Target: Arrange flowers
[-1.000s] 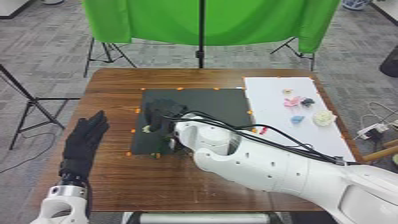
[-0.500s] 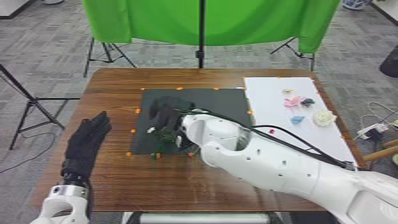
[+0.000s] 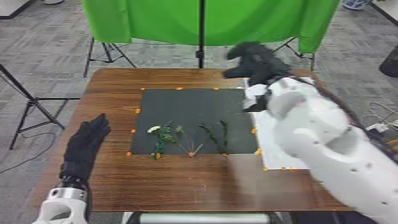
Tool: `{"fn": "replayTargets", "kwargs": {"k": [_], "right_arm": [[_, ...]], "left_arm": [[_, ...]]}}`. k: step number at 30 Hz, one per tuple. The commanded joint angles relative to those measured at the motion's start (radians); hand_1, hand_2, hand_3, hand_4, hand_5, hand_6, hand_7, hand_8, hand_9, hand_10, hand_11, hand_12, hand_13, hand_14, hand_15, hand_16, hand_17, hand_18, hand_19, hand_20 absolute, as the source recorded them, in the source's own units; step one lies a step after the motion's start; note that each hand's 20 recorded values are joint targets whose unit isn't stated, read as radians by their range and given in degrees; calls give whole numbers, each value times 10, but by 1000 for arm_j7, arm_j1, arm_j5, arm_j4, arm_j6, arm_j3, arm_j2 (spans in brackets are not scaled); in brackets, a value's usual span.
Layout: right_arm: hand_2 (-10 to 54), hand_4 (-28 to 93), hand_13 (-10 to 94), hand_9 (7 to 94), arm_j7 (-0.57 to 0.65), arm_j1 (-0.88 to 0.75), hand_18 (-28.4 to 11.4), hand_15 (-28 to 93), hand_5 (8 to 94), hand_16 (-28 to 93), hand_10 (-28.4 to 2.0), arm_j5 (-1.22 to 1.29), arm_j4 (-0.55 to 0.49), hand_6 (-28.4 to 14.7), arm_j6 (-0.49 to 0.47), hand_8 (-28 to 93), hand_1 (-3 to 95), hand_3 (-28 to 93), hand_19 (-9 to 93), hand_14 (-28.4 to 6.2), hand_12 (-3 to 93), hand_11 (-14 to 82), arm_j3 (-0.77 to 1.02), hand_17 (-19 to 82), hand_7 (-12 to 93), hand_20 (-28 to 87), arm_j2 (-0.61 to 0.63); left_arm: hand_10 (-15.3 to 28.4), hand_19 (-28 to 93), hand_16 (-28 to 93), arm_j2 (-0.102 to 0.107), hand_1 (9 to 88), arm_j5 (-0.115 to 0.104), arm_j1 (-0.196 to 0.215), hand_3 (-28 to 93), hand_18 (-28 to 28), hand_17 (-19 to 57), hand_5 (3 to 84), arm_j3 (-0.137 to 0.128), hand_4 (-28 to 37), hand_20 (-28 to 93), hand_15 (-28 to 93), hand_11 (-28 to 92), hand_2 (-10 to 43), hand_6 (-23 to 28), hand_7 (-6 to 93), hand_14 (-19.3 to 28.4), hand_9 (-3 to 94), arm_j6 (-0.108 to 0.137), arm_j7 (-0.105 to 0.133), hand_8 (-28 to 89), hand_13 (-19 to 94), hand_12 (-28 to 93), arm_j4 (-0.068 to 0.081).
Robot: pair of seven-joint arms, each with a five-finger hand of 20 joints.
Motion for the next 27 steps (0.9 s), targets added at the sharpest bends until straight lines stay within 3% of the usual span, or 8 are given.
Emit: {"fn": "replayTargets", "kwargs": {"k": [1, 6, 18, 21, 24, 27], "right_arm": [[-95, -128, 789, 659, 96, -285, -145, 592, 564, 338, -179, 2, 81, -13, -50, -65, 382, 610, 932, -90, 261, 177, 225, 556, 86, 509, 133], [-95, -133, 781, 653, 137, -348, -149, 602, 565, 340, -179, -9, 121, -13, -52, -64, 383, 611, 932, -95, 266, 184, 239, 548, 88, 505, 137], [-95, -136, 778, 631, 164, -438, -154, 625, 557, 335, -185, -26, 179, -11, -10, -64, 384, 620, 932, -94, 267, 197, 249, 548, 91, 495, 118], [-95, -142, 790, 633, 142, -432, -147, 623, 556, 330, -179, -61, 217, -6, 104, -64, 413, 619, 932, -84, 265, 200, 202, 557, 96, 492, 116], [-95, -164, 828, 708, 110, -414, -132, 612, 639, 329, -146, -115, 259, 8, 253, -51, 484, 616, 932, -60, 266, 220, 151, 586, 143, 504, 119], [-95, -159, 870, 833, 86, -377, -115, 599, 745, 337, -100, -145, 286, 5, 336, 75, 599, 536, 932, -39, 404, 102, 111, 630, 165, 516, 125]], "left_arm": [[115, 14, 54, -15, 177, 12, 12, 638, 124, -14, 393, 1, -283, 161, 53, 47, 72, 67, 30, 151, 346, -4, -13, -46, 250, 116, -3], [115, 14, 54, -18, 179, 18, 9, 635, 124, -14, 392, 4, -283, 161, 53, 47, 71, 67, 29, 152, 346, -1, -25, -46, 250, 116, -5], [114, 15, 53, -22, 186, 20, 15, 638, 125, -15, 389, 6, -283, 161, 52, 47, 61, 66, 29, 152, 346, -9, -25, -46, 250, 117, -7], [115, 16, 53, -23, 186, 22, 17, 641, 125, -15, 389, 5, -283, 161, 52, 47, 59, 65, 30, 152, 346, -7, -25, -46, 250, 117, -8], [115, 16, 53, -23, 188, 20, 13, 640, 125, -15, 388, 7, -283, 160, 52, 46, 58, 65, 30, 153, 345, -7, -23, -46, 249, 117, -6], [115, 16, 54, -23, 191, 20, 13, 641, 125, -15, 388, 8, -283, 160, 52, 46, 55, 65, 30, 153, 345, -6, -24, -46, 250, 117, -6]]}}
